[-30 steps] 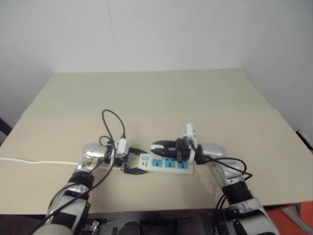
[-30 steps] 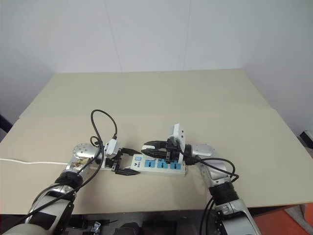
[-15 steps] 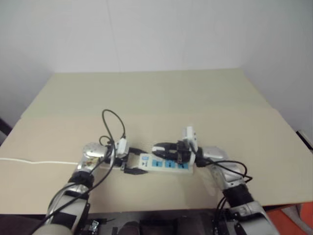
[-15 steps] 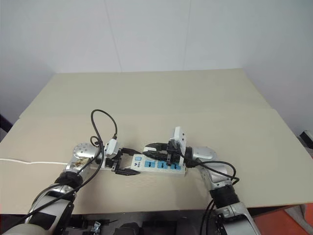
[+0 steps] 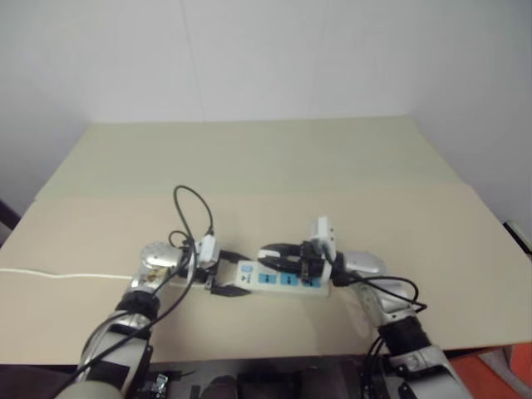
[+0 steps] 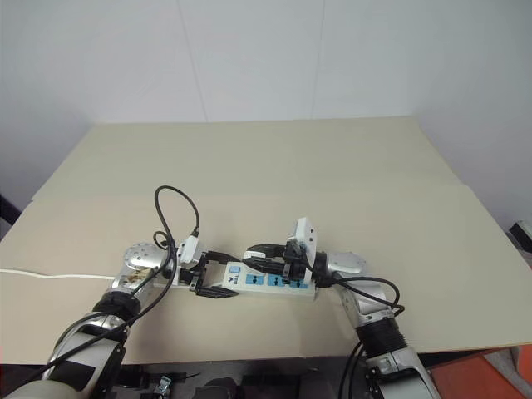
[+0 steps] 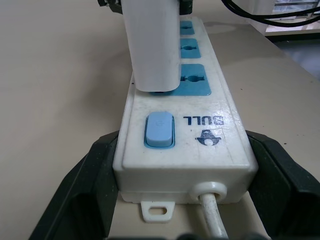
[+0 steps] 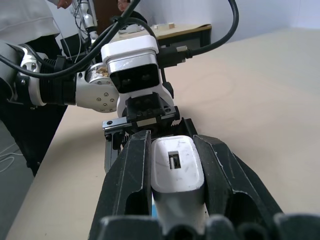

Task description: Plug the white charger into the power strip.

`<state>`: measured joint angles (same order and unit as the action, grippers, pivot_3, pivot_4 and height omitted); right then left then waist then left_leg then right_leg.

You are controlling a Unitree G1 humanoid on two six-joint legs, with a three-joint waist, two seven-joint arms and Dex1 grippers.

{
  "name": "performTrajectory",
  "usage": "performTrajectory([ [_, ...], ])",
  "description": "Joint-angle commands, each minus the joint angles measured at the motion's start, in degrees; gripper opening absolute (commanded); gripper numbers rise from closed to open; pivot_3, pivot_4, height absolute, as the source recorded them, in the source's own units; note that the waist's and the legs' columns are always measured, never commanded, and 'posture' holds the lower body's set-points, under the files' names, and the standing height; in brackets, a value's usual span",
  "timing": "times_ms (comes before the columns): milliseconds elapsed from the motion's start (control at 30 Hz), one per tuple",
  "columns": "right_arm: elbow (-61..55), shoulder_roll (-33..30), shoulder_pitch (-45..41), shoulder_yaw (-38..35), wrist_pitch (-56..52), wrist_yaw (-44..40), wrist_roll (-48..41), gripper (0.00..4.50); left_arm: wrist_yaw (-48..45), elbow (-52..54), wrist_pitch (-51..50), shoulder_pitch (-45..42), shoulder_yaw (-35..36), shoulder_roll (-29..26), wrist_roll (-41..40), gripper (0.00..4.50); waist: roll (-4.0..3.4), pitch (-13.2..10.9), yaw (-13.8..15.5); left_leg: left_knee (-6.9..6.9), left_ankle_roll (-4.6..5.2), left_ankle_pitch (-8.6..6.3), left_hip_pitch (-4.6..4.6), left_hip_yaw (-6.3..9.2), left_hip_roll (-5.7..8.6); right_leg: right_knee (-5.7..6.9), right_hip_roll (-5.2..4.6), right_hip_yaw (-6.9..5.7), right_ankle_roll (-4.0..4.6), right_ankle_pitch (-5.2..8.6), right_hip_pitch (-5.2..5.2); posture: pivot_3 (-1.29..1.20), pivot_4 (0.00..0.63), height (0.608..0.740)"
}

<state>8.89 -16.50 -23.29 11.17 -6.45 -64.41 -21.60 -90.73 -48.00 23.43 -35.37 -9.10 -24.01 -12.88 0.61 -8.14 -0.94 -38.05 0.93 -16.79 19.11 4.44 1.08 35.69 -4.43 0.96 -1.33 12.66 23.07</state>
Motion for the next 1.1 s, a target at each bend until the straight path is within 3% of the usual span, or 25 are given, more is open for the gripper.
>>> performTrajectory([
  [33,2.8,0.4,0.9,2.4,2.4,-0.7,2.9,1.15,1.7,-1.2,0.0,0.7,-0.4,-0.7,2.6,3.27,0.00,0.0,-0.1,0.00,0.00,0.00,-0.01,0.00,0.00,0.00,0.00,0.00,0.00,0.00,-0.01,0.00,0.150,0.740],
  [267,6.3,0.4,-0.1,4.7,2.6,-0.7,5.1,1.15,1.8,-2.5,0.8,0.9,-0.2,-0.8,2.8,3.27,0.01,0.0,-0.2,0.09,0.00,0.00,-0.34,-0.01,-0.01,-0.02,0.01,0.01,-0.02,0.03,-0.32,0.00,0.150,0.740],
  [367,8.1,0.9,-1.2,4.8,0.9,-0.1,5.4,1.15,1.8,-2.4,0.8,1.1,-0.2,-0.8,2.8,3.27,0.01,0.0,-0.4,0.24,0.01,-0.01,-0.79,0.00,-0.04,-0.18,0.01,0.00,-0.45,0.34,-0.77,0.00,0.150,0.740],
  [667,9.1,1.2,-1.3,4.3,-1.2,0.1,5.4,1.15,2.0,-1.9,0.8,1.7,0.1,-0.9,2.9,3.27,0.00,0.2,-1.2,0.24,0.01,-0.01,-0.89,0.05,-0.05,-0.12,0.01,0.02,-0.46,0.34,-0.83,0.00,0.150,0.740],
  [900,9.2,2.0,0.0,3.1,8.1,1.4,6.7,1.15,2.2,-2.3,1.1,1.5,0.2,-0.8,3.2,3.27,0.01,0.2,-1.3,0.25,0.01,-0.01,-0.88,0.07,-0.05,-0.13,0.00,0.01,-0.47,0.34,-0.83,0.00,0.150,0.740],
  [1100,7.4,2.1,0.0,2.0,10.6,2.4,6.8,3.11,2.3,-2.0,0.6,0.8,0.7,-1.0,3.0,3.27,0.03,0.2,-1.2,0.25,0.01,-0.01,-0.82,0.08,-0.05,-0.15,0.00,-0.01,-0.47,0.34,-0.79,0.00,0.150,0.740],
])
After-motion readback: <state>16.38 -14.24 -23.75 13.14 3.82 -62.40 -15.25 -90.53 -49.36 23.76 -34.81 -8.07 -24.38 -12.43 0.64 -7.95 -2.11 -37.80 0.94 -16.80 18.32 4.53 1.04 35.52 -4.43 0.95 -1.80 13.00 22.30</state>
